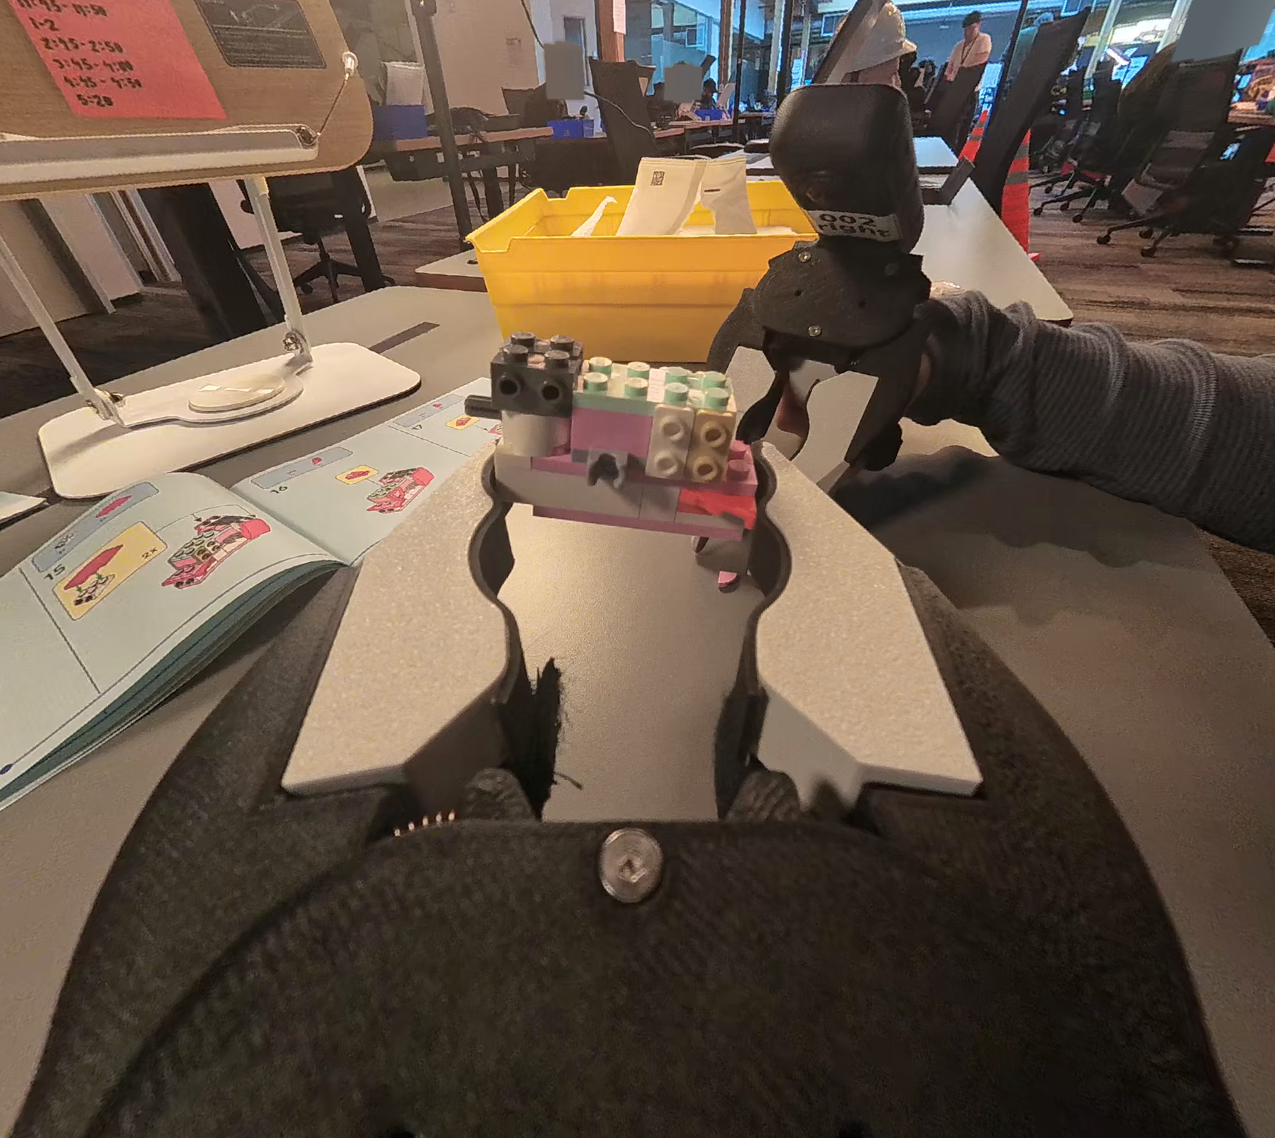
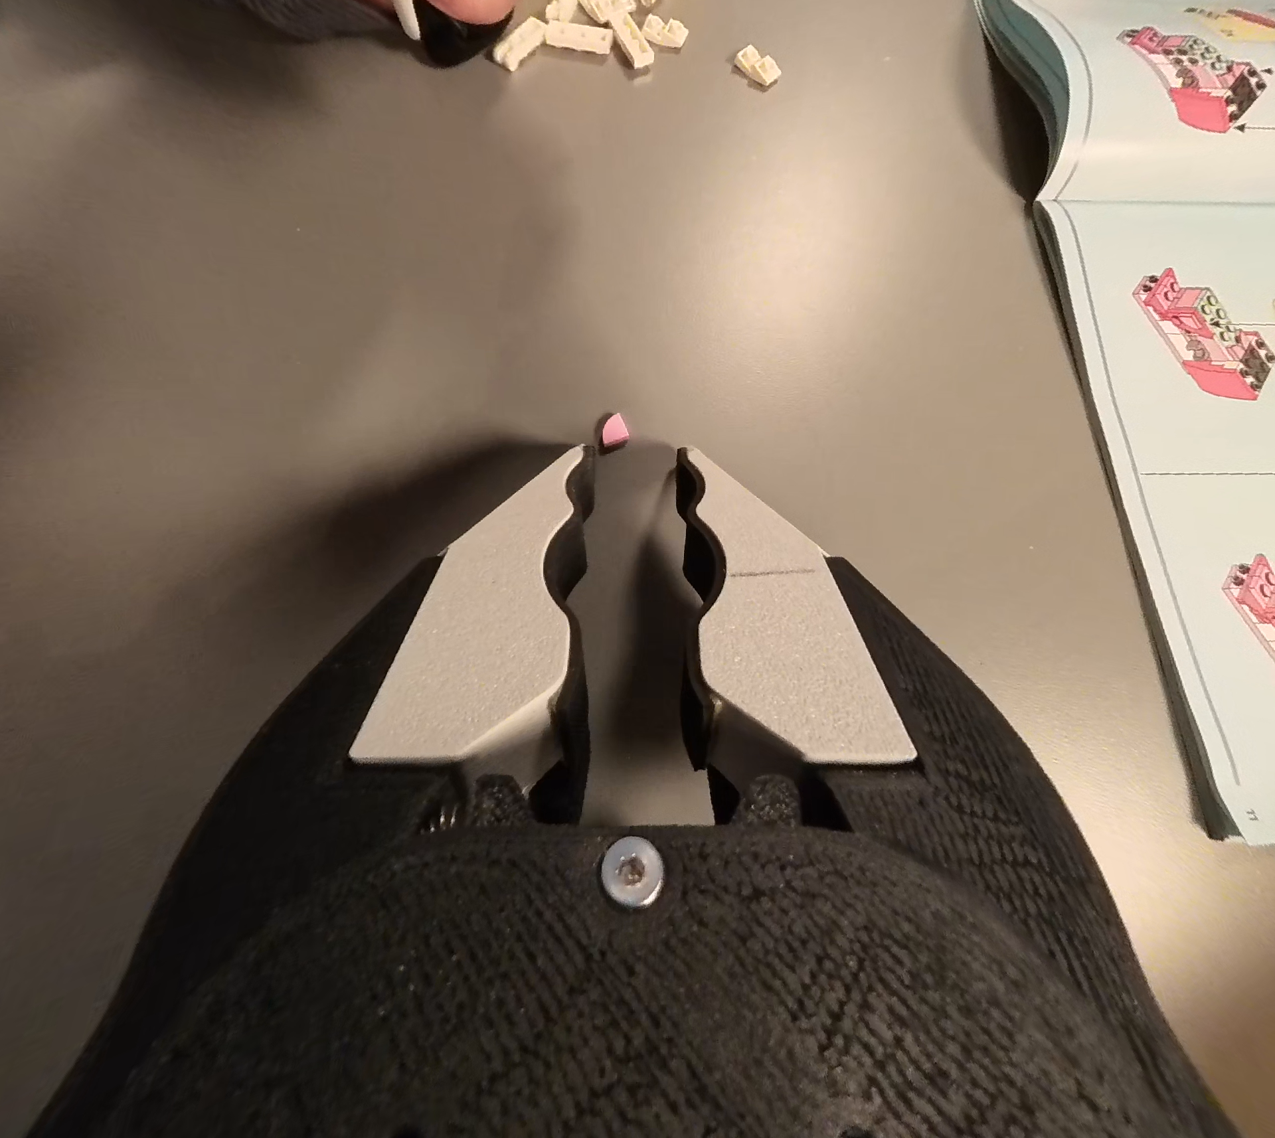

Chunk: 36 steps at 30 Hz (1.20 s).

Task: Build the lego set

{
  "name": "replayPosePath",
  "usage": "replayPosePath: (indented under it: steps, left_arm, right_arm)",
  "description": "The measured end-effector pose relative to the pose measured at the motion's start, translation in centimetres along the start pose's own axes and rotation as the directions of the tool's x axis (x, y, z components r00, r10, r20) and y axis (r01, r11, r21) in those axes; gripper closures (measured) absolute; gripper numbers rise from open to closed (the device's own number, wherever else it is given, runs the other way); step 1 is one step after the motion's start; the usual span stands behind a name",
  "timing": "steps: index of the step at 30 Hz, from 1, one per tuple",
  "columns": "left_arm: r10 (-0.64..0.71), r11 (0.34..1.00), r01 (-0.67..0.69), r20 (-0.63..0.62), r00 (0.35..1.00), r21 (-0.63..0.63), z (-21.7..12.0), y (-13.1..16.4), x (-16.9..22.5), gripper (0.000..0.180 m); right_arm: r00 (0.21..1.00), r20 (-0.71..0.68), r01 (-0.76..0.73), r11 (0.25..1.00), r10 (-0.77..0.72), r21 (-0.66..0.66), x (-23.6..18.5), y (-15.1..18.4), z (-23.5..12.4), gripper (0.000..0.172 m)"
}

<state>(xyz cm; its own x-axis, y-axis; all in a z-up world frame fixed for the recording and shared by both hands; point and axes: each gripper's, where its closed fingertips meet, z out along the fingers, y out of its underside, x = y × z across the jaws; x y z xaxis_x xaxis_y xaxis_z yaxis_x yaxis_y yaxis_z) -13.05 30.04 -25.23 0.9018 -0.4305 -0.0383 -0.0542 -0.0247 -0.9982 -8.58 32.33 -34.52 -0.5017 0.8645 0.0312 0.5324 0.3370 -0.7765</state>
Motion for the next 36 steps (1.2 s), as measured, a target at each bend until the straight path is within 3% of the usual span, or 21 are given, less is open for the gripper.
replayPosePath:
  steps: [15, 23, 33, 36]
  left_arm:
    - [-0.004, 1.0, 0.004, 0.0, 1.0, 0.001, 0.0, 0.0, 0.0, 0.113]
    - [-0.004, 1.0, 0.004, 0.0, 1.0, 0.001, 0.0, 0.0, 0.0, 0.113]
    - [-0.004, 1.0, 0.004, 0.001, 1.0, 0.001, 0.0, 0.0, 0.0, 0.113]
    - [-0.003, 1.0, 0.003, 0.001, 1.0, 0.001, 0.0, 0.0, 0.0, 0.113]
  right_arm:
    - [0.993, -0.115, -0.004, 1.0, 0.003, -0.006, 1.8, -0.1, 0.0, 0.151]
    - [1.0, -0.031, 0.003, 0.999, -0.002, 0.041, 0.4, -0.9, 0.1, 0.145]
    - [0.99, -0.138, 0.008, 1.0, -0.009, -0.003, 2.0, -0.3, 0.2, 0.15]
    - [0.994, -0.111, 0.004, 1.0, -0.001, 0.025, 1.6, -0.7, 0.0, 0.148]
